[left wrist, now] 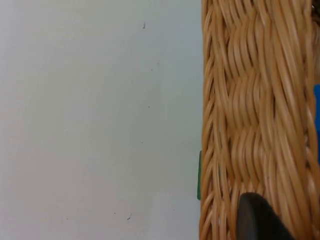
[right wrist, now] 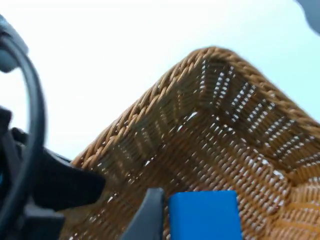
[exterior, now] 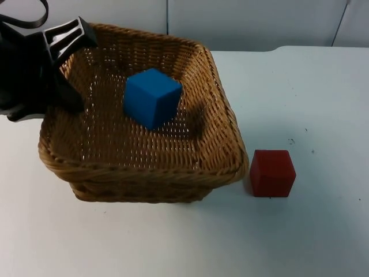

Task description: Pick up the basket with the left hand and place the blue cube into the basket with the right hand.

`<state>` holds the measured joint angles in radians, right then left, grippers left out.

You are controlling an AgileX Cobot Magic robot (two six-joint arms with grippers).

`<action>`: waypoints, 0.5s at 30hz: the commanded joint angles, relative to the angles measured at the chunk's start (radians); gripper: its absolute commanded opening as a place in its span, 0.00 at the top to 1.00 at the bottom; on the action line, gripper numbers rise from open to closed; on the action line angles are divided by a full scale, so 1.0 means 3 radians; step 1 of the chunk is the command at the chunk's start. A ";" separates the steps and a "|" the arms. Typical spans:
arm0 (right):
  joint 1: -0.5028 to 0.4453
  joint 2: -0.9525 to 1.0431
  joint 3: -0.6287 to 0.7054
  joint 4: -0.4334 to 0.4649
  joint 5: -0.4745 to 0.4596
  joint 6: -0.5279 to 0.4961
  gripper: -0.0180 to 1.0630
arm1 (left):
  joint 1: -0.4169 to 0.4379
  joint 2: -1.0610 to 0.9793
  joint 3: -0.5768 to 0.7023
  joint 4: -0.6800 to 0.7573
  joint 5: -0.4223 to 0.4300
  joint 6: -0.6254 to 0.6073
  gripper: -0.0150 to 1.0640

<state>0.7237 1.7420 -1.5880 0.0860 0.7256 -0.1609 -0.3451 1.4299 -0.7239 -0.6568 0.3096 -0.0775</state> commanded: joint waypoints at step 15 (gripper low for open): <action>0.0016 -0.0652 0.0390 -0.0031 0.0150 -0.0011 0.19 | 0.0862 -0.0045 -0.0023 -0.0059 0.0143 0.0739 0.99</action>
<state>0.7244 1.5611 -1.4852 0.0767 0.7842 -0.1609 -0.0973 1.4299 -0.7239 -0.6568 0.3613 0.1246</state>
